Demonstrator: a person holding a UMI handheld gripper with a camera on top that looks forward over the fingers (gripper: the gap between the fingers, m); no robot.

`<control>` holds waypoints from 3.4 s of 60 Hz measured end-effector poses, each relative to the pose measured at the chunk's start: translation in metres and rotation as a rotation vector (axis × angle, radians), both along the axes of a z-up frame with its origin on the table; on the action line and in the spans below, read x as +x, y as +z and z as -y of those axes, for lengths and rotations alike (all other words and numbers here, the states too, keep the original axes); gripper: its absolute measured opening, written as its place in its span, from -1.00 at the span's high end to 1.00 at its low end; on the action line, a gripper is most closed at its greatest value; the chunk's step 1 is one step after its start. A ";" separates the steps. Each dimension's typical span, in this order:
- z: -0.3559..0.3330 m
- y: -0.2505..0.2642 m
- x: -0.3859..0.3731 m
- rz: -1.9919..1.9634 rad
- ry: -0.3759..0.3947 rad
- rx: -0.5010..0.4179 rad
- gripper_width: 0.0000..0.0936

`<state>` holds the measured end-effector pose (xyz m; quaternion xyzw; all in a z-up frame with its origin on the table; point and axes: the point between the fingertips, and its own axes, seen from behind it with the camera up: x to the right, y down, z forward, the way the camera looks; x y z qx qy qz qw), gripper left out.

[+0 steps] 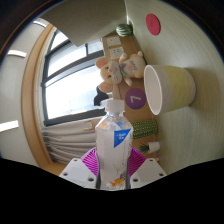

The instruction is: Pour water

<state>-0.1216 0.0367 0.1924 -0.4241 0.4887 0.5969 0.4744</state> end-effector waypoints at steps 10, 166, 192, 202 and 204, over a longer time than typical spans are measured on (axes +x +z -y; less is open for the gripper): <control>-0.011 0.011 0.030 -0.266 -0.054 0.031 0.25; 0.031 -0.134 0.318 1.659 -0.169 -0.621 -0.66; 0.152 -0.126 0.151 1.818 0.054 -0.498 -0.68; 0.179 -0.092 0.089 1.802 0.067 -0.369 -0.68; 0.183 -0.085 0.079 1.799 0.068 -0.348 -0.68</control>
